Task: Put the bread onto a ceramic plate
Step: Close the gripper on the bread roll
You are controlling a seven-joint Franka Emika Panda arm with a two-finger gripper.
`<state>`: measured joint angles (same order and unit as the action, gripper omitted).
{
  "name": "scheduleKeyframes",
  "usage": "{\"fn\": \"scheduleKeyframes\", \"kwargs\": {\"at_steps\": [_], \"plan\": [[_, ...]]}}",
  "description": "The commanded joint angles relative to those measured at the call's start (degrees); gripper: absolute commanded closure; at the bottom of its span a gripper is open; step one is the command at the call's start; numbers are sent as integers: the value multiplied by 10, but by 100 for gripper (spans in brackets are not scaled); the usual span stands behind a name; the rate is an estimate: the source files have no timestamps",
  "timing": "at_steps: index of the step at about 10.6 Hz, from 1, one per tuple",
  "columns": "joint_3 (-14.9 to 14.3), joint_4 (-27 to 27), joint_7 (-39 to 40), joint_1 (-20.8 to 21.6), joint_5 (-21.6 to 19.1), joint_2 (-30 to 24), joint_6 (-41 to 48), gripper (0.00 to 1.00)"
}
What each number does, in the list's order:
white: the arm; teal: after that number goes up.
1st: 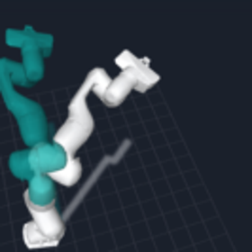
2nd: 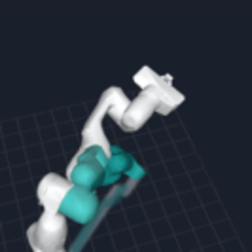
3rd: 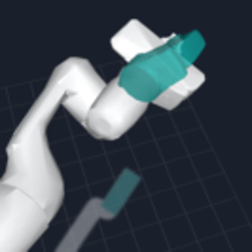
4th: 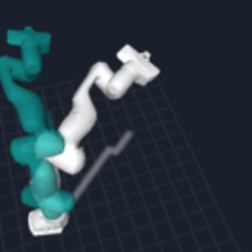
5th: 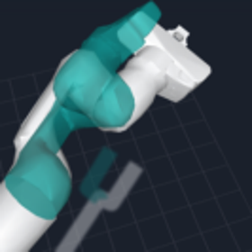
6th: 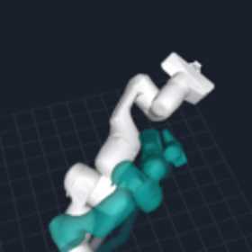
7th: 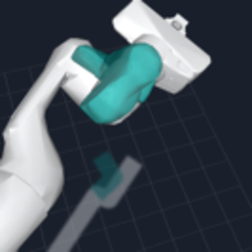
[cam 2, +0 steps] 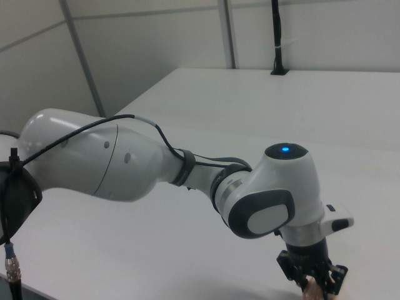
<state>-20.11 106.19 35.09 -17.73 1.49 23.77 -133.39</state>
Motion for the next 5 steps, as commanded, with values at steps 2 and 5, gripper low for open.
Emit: {"fn": "scheduleKeyframes", "kwargs": {"at_steps": [2, 5], "plan": [[2, 9, 1, 6, -6, -17, 4, 87], [17, 2, -1, 12, -7, -44, 49, 95]]}}
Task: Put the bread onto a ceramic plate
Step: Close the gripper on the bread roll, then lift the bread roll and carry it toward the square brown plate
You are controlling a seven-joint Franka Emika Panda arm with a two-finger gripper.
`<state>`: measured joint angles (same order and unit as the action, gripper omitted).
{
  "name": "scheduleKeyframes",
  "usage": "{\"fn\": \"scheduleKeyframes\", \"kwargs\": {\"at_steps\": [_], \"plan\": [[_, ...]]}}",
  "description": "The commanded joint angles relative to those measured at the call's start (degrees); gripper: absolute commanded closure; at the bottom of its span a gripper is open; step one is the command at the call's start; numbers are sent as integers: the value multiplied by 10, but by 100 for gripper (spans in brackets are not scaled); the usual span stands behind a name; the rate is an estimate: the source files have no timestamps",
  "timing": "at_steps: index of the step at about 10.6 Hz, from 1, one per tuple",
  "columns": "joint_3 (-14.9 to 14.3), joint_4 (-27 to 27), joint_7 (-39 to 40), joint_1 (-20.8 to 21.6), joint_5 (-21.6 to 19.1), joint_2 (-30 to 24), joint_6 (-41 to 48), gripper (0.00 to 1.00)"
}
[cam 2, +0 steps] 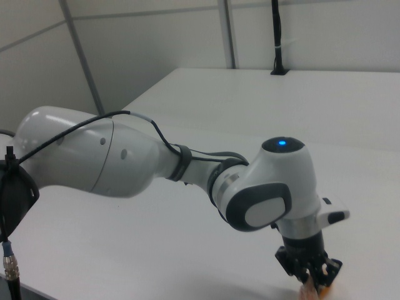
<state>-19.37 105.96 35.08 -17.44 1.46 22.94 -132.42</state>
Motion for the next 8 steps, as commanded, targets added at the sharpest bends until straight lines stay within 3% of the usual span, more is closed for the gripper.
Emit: {"fn": "scheduleKeyframes", "kwargs": {"at_steps": [1, 8], "plan": [[12, 3, 0, 18, -21, -48, 51, 95], [18, -41, -6, 103, -63, -197, 260, 91]]}}
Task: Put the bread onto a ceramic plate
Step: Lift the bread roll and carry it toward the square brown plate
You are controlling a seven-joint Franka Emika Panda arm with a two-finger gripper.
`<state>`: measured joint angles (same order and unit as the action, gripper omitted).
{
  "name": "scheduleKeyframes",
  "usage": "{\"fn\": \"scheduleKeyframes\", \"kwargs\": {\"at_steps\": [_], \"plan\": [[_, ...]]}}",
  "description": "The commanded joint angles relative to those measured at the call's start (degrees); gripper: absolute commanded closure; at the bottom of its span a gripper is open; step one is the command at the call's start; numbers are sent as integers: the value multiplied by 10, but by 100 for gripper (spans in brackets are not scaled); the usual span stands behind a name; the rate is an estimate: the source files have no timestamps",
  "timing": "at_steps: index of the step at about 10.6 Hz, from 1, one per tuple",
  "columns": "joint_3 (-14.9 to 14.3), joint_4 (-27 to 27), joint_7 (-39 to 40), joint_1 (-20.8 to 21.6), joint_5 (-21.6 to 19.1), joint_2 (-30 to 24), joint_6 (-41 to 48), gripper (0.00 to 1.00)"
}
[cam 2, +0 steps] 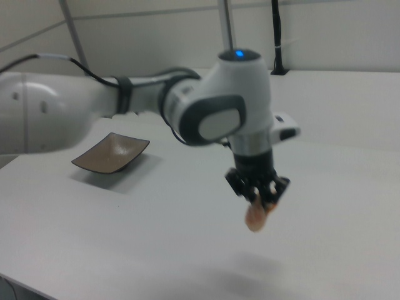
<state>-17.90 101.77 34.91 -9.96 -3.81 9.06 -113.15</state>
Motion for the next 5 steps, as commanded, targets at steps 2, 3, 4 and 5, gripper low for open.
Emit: {"fn": "scheduleKeyframes", "kwargs": {"at_steps": [2, 3, 4, 5], "plan": [[70, -8, -54, 21, -11, -95, 121, 90], [95, -9, -94, 20, -10, -107, 128, 89], [121, -9, -105, 20, -10, -116, 129, 89], [144, -9, -106, 21, -10, -120, 136, 89]]}}
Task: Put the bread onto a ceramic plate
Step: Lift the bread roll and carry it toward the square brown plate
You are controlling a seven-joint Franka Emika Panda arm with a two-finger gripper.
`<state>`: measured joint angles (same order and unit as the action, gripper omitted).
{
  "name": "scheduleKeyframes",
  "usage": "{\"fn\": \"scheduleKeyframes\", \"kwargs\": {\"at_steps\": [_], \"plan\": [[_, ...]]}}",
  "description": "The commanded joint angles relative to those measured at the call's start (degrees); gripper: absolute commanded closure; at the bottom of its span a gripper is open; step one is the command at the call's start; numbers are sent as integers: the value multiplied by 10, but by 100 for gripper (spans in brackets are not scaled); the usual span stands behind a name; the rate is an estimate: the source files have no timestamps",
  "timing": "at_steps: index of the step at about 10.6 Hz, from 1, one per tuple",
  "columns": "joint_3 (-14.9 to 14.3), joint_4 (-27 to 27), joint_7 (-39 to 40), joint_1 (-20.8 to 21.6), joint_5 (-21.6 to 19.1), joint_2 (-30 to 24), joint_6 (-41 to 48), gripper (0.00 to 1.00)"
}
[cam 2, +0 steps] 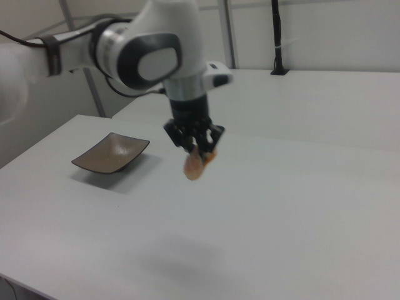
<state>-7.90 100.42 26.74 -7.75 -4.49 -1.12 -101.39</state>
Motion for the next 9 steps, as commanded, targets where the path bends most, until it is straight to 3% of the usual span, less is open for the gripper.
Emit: {"fn": "scheduleKeyframes", "kwargs": {"at_steps": [1, 2, 6, 9], "plan": [[65, 4, -30, 5, -4, -18, 21, 89], [76, 1, -51, 16, -4, -13, 15, 89], [78, -82, -148, 122, -18, 65, -1, 89], [78, -135, -244, 206, -23, 144, -92, 86]]}}
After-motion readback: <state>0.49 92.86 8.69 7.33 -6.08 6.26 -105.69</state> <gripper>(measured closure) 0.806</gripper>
